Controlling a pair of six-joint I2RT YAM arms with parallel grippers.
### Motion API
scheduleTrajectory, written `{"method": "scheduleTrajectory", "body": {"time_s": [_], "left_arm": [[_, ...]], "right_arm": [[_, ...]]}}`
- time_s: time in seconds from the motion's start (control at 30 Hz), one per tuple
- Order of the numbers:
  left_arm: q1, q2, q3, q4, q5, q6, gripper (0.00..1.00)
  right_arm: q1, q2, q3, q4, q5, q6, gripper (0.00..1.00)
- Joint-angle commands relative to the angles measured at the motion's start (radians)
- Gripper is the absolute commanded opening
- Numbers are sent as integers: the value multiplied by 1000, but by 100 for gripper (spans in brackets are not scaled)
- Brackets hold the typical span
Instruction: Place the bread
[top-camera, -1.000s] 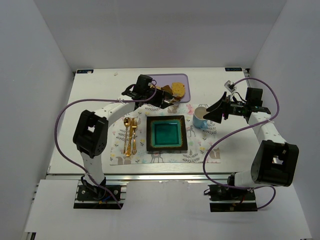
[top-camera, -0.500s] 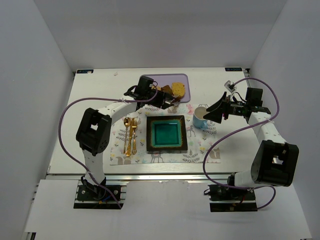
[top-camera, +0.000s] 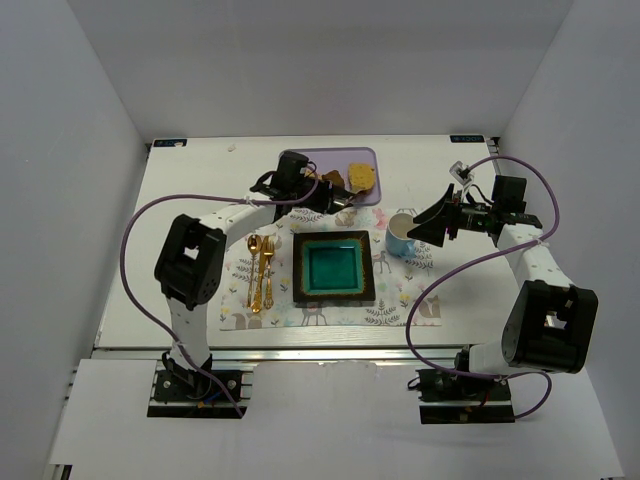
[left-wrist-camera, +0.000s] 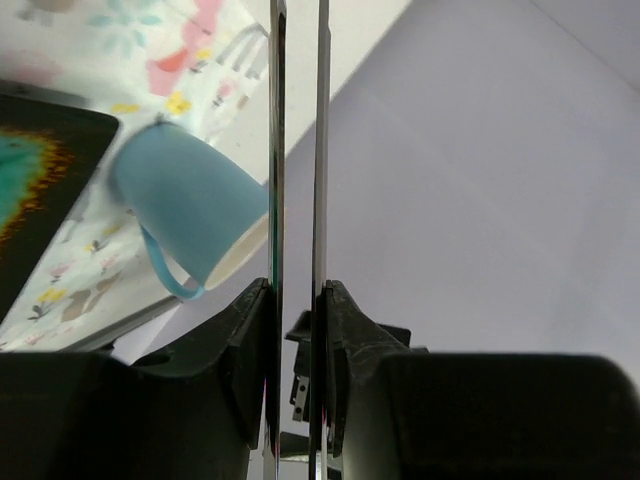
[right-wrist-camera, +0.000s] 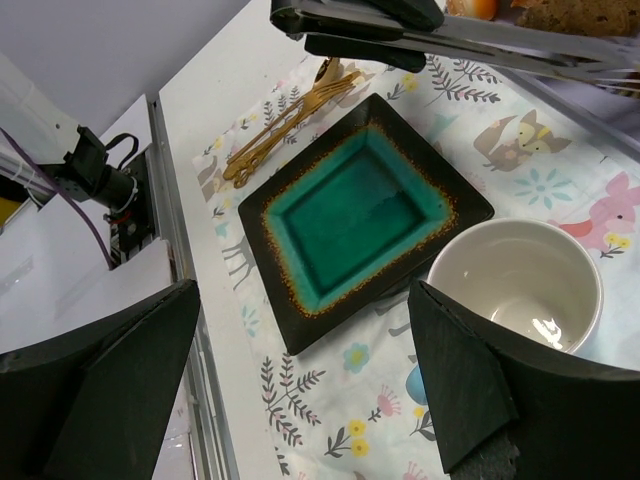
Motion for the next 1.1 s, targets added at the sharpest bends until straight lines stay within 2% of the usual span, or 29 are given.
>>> {"method": "scheduleTrajectory", "body": {"time_s": [0.0, 0.33, 0.43, 0.57, 0.67, 0.7, 0.8, 0.93, 1.07], "left_arm": [[-16, 5, 71, 112, 81, 9, 1], [-18, -110, -1, 145, 127, 115, 0], [-18, -168, -15, 100, 156, 194, 0], [-10, -318, -122, 67, 234, 273, 0], [5, -473, -214, -57, 277, 375, 0], [10, -554, -258, -164, 285, 433, 0], [27, -688, -387, -315, 264, 486, 0], [38, -938, -557, -413, 225, 474, 0], [38, -1061, -685, -503, 215, 466, 0]], "right_arm": [[-6, -3, 24, -14, -31, -17, 89], [-10, -5, 55, -28, -36, -27, 89], [-15, -8, 86, -66, -34, -61, 89], [-18, -11, 126, -99, -27, -89, 89], [-20, -11, 143, -93, -13, -89, 89], [-20, -11, 144, -76, -10, -86, 89], [-20, -11, 146, -41, -5, -53, 89], [-20, -5, 152, -37, -11, -33, 89], [-20, -6, 155, -59, -8, -43, 89]]}}
